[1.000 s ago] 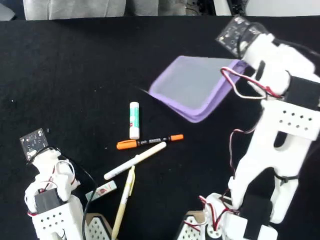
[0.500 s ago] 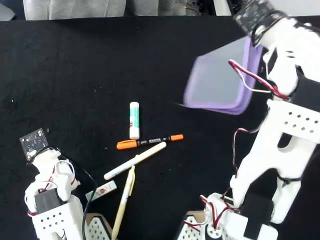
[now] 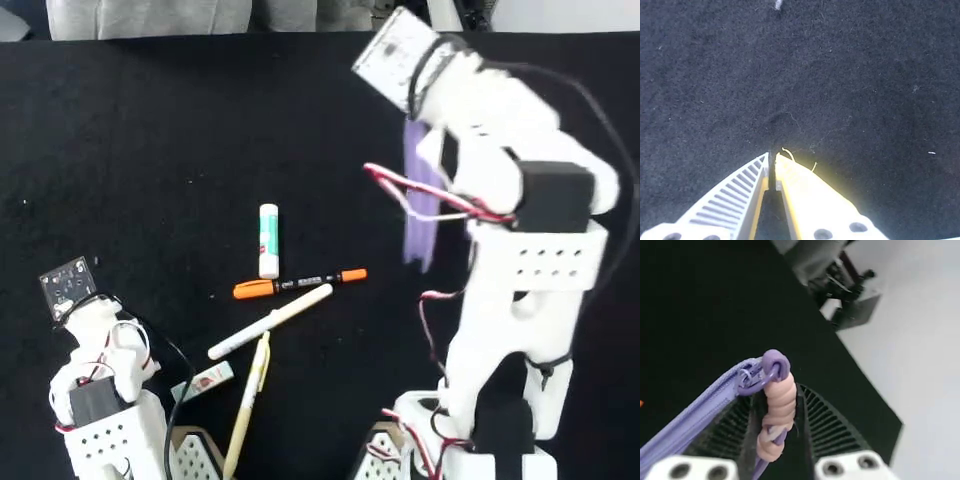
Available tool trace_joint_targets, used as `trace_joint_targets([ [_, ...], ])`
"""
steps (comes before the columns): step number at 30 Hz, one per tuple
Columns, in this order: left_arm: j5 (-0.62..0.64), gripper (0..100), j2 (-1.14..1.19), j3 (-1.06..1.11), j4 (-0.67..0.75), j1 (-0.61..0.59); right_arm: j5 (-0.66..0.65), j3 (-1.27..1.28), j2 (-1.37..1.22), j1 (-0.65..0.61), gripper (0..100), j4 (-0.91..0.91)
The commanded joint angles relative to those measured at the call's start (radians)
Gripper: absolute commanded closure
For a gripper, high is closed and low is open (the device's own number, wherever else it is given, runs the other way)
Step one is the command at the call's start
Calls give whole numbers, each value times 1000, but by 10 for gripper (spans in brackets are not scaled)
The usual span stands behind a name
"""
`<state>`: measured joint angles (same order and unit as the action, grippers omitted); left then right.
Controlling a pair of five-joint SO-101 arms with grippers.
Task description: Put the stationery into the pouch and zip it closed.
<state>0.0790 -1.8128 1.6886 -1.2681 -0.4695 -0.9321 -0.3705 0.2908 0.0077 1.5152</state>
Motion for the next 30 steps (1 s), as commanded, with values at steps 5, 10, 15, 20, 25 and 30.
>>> trace_joint_targets([
  [5, 6, 970, -6, 12, -5, -4, 143, 91, -5, -222, 987, 190],
  [10, 6, 970, -6, 12, -5, -4, 195, 282, -5, -319, 987, 201],
  [15, 6, 970, -6, 12, -5, -4, 193, 481, -5, -382, 987, 152],
  [20, 6, 970, -6, 12, -5, -4, 193, 618, -5, -377, 987, 68],
  [25, 6, 970, -6, 12, -5, -4, 195, 717, 27, -377, 987, 61],
  [30, 6, 970, -6, 12, -5, -4, 195, 845, 219, -385, 987, 58],
])
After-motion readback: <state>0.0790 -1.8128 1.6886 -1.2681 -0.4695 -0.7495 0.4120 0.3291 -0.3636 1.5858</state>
